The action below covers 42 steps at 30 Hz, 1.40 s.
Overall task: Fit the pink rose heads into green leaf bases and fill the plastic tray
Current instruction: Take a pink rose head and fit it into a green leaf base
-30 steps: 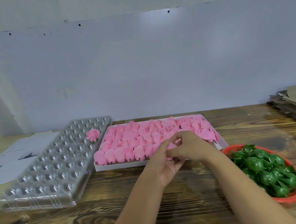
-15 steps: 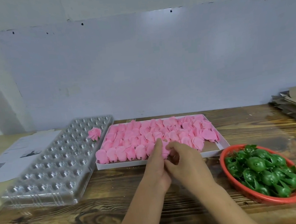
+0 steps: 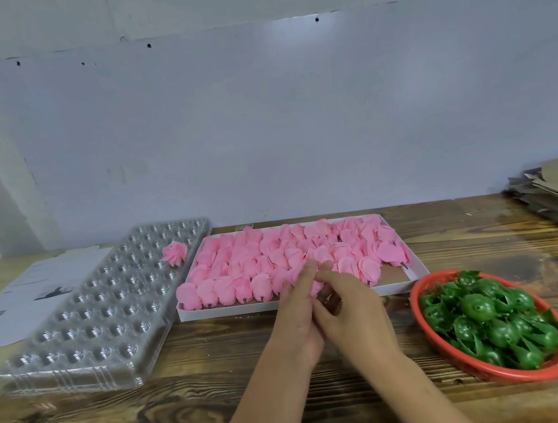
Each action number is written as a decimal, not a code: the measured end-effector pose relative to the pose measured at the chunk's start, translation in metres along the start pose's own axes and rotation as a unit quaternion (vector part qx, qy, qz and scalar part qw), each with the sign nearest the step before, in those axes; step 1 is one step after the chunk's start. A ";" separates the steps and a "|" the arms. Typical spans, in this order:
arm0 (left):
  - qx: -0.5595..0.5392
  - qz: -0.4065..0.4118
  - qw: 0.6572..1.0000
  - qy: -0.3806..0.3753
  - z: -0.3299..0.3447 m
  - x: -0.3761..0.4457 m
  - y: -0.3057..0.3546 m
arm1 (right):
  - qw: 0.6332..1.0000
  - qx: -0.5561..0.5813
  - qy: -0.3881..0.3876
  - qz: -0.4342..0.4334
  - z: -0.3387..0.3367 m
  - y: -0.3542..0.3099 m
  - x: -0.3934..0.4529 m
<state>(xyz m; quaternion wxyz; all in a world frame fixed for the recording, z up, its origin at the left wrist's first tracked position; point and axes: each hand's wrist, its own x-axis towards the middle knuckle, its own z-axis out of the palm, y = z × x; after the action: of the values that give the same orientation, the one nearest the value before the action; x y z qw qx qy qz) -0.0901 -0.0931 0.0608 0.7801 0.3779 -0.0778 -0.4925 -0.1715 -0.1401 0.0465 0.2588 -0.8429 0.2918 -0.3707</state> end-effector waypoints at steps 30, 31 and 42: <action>0.061 -0.028 0.998 -0.015 -0.007 0.005 -0.005 | 0.961 0.265 -0.006 0.083 -0.003 0.003 -0.009; 0.073 -0.021 0.997 -0.021 -0.009 0.005 -0.004 | 0.947 0.305 -0.021 0.096 -0.003 0.003 -0.008; -0.006 -0.037 0.999 0.018 -0.006 -0.004 0.000 | 0.995 0.066 -0.067 -0.021 -0.007 0.000 -0.009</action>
<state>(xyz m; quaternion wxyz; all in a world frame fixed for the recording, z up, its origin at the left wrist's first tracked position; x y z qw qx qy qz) -0.0890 -0.0869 0.0576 0.7649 0.3847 -0.0465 -0.5145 -0.1818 -0.1351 0.0462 0.3249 -0.8529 0.2310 -0.3371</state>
